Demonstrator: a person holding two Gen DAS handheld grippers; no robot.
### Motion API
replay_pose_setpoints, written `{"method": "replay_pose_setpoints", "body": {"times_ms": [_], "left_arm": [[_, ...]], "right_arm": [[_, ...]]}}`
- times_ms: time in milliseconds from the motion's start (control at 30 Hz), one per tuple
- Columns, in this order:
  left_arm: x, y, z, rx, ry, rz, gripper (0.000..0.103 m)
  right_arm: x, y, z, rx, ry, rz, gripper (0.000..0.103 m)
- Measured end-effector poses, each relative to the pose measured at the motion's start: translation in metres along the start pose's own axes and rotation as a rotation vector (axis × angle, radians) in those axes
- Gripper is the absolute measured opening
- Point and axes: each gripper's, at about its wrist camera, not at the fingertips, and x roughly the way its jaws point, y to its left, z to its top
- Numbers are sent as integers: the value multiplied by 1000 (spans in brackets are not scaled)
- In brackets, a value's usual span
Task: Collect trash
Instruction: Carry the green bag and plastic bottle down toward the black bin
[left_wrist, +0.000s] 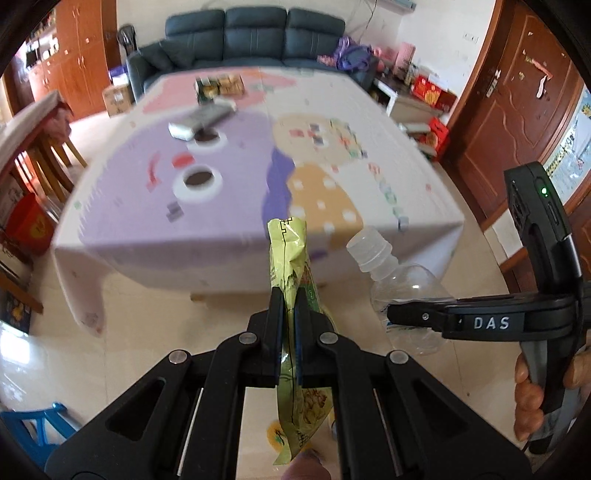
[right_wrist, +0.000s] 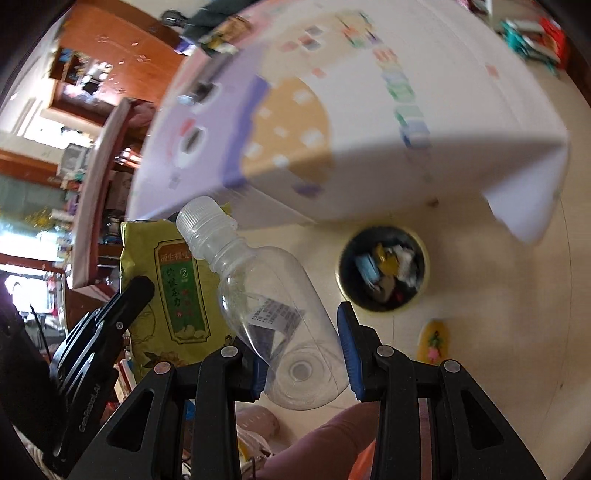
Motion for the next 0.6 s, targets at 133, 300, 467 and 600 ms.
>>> {"method": "replay_pose_setpoints", "body": {"times_ms": [133, 300, 467, 600], "left_arm": [[45, -6, -27, -11, 51, -3, 3], [119, -4, -51, -64, 98, 27, 3], [199, 2, -91, -130, 101, 66, 3], [266, 7, -123, -161, 110, 99, 3]], "right_arm": [[42, -34, -7, 46, 29, -25, 34], [109, -76, -11, 78, 34, -59, 34], [184, -125, -13, 135, 17, -71, 34], [250, -159, -10, 185, 29, -77, 34]]}}
